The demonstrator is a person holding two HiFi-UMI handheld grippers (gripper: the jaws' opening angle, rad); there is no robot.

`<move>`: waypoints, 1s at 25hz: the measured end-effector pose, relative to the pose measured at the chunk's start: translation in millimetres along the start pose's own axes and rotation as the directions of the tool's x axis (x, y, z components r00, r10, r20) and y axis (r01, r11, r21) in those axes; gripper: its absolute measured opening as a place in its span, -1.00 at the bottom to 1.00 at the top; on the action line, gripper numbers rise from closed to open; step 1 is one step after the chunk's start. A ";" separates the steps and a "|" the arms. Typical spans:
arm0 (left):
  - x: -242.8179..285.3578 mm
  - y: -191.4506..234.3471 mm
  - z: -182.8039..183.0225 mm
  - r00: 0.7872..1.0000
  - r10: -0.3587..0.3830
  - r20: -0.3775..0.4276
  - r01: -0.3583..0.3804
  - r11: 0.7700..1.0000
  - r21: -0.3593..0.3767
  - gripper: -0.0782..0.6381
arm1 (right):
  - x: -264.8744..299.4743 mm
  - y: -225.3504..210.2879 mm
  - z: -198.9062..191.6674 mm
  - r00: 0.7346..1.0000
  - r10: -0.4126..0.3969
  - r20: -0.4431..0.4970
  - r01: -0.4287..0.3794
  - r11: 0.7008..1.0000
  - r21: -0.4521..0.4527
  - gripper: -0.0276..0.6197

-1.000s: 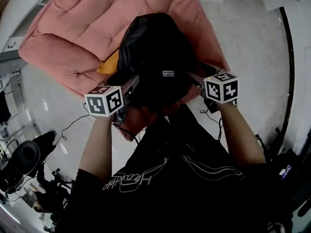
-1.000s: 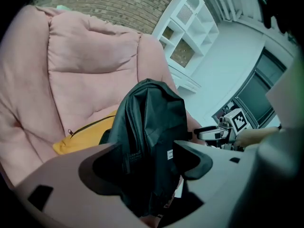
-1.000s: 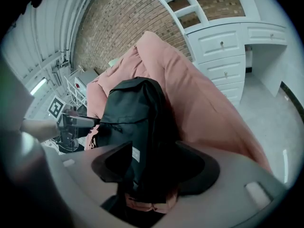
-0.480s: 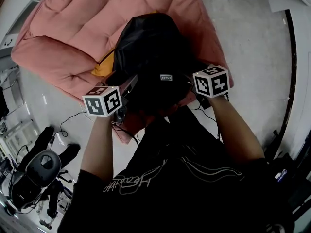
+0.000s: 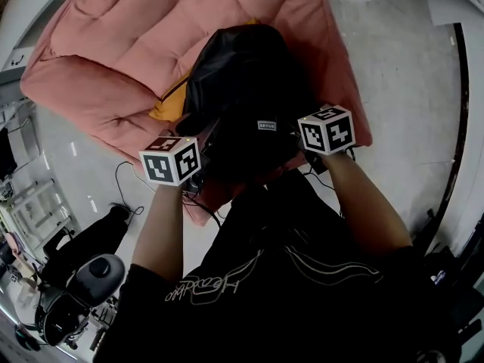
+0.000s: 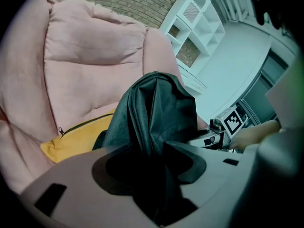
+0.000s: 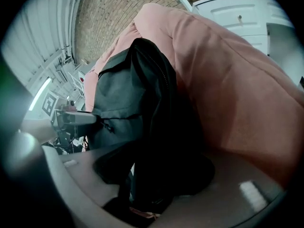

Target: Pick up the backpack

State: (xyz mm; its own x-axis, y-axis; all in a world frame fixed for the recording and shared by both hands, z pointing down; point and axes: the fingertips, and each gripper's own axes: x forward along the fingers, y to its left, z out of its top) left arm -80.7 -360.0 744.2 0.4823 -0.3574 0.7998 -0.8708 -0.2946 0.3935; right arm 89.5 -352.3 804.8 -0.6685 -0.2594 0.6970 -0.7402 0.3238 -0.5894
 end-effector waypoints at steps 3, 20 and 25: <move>2.0 -1.2 -1.6 1.000 -0.013 -0.001 0.013 1.000 0.024 -0.30 | 2.9 1.9 -1.4 1.000 0.019 0.001 -0.019 1.000 0.010 -0.27; -12.1 -10.0 -4.8 1.000 -0.007 -0.028 0.009 0.997 0.080 -0.47 | -9.6 28.5 -2.7 0.998 0.062 0.023 -0.063 0.995 0.073 -0.72; -27.8 -17.5 -8.3 1.000 -0.002 -0.008 0.002 0.995 0.095 -0.49 | -22.0 43.3 -5.4 0.996 0.076 0.046 -0.079 0.994 0.080 -0.74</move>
State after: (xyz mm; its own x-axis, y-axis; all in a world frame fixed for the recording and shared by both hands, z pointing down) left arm -79.7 -337.5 718.8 0.4828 -0.3499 0.8028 -0.8567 -0.3786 0.3503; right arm 72.6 -327.6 766.2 -0.7254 -0.2756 0.6308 -0.6882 0.2697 -0.6736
